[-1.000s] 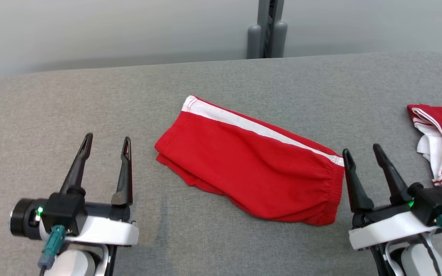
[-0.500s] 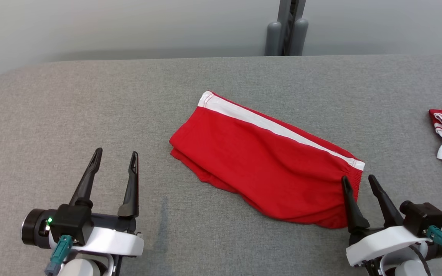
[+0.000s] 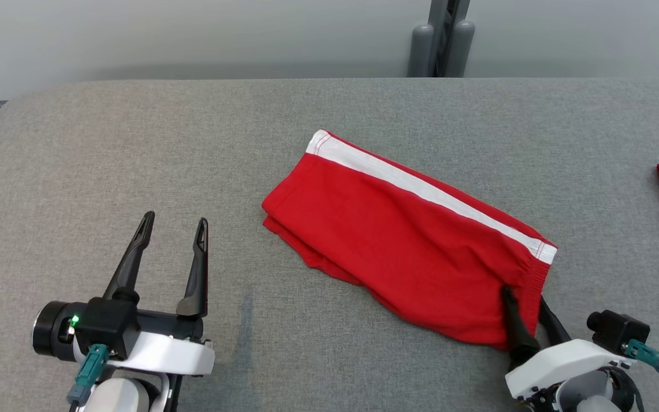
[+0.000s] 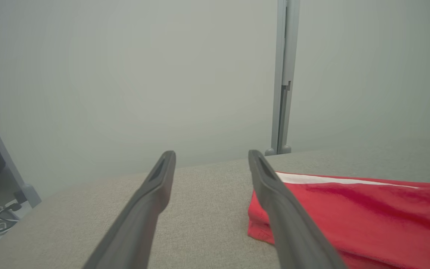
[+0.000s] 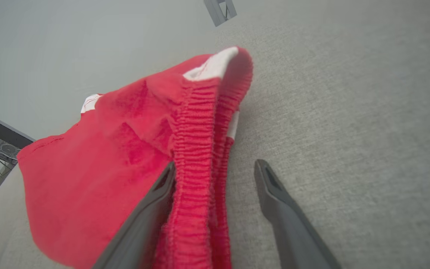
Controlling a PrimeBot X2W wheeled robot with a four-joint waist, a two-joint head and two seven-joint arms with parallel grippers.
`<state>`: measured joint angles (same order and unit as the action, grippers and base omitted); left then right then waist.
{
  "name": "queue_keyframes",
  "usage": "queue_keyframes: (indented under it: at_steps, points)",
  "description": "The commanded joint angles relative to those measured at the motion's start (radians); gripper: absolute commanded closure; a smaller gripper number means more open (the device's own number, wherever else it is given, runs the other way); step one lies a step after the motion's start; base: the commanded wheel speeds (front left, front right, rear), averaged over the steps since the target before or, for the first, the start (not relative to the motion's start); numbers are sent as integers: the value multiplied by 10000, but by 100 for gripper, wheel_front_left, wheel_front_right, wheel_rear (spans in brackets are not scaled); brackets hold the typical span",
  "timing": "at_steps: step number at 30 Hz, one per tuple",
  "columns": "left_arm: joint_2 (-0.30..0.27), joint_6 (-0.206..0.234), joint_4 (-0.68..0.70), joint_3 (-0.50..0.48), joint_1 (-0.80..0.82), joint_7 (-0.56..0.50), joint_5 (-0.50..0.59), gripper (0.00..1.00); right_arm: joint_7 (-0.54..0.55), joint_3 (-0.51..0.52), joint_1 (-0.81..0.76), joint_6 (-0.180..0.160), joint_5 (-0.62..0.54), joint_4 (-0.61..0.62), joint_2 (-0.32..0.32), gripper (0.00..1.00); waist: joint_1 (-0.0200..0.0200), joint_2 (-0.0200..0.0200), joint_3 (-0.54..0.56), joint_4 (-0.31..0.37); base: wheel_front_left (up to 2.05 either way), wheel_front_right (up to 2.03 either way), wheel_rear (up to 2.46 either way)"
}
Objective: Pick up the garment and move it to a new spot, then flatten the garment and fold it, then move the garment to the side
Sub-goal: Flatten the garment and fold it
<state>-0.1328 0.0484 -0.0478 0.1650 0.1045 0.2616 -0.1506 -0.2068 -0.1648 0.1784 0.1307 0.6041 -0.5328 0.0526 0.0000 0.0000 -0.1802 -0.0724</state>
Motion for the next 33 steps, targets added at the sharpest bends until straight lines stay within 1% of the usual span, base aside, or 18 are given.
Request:
queue_keyframes:
  at_steps: [1, 4, 12, 13, 14, 15, 19, 22, 28, 33]
  points:
    - [53, -113, -18, -135, 18, 31, 120, 0, 100, -161, 133, 1, 484, -123, 7, 0, 0, 0, -18, -30, 0, 0, 0]
    - [115, -228, -16, -276, 78, 31, 233, 0, 320, -627, 281, 3, 1086, -317, -25, 0, 0, 0, -67, -84, 0, 0, 0]
    - [299, -406, -95, -525, 172, 31, 482, 0, 427, -1218, 733, 28, 2241, -899, -108, 0, 0, 0, -104, -276, 0, 0, 0]
    - [326, -443, -97, -553, 168, 31, 487, 0, 439, -1365, 774, 29, 2392, -936, -119, 56, 0, 0, -105, -307, 0, 0, 0]
    - [343, -461, -96, -582, 156, 31, 513, 0, 394, -1443, 796, 31, 2492, -977, -135, 90, 0, 0, -105, -332, 0, 0, 0]
    - [361, -482, -97, -617, 138, 31, 535, 0, 331, -1484, 803, 32, 2569, -1021, -134, 100, 0, 0, -104, -354, 0, 0, 0]
    - [432, -563, -148, -693, 74, 31, 622, 0, 32, -1425, 931, 25, 2680, -1239, 6, 100, 0, 0, -101, -407, 0, 0, 0]
    - [466, -621, -150, -742, 71, 31, 721, 0, -97, -1387, 1126, 23, 2684, -1321, 261, 100, 0, 0, -99, -405, 0, 0, 0]
    - [586, -691, -171, -771, 137, 31, 786, 0, -88, -1373, 1656, 0, 2483, -1462, 1009, 100, 0, 0, -123, -428, 0, 0, 0]
    - [662, -731, -231, -716, 198, 31, 793, 0, 24, -1332, 2290, 2, 2077, -1761, 1645, 100, 0, 0, -226, -549, 0, 0, 0]
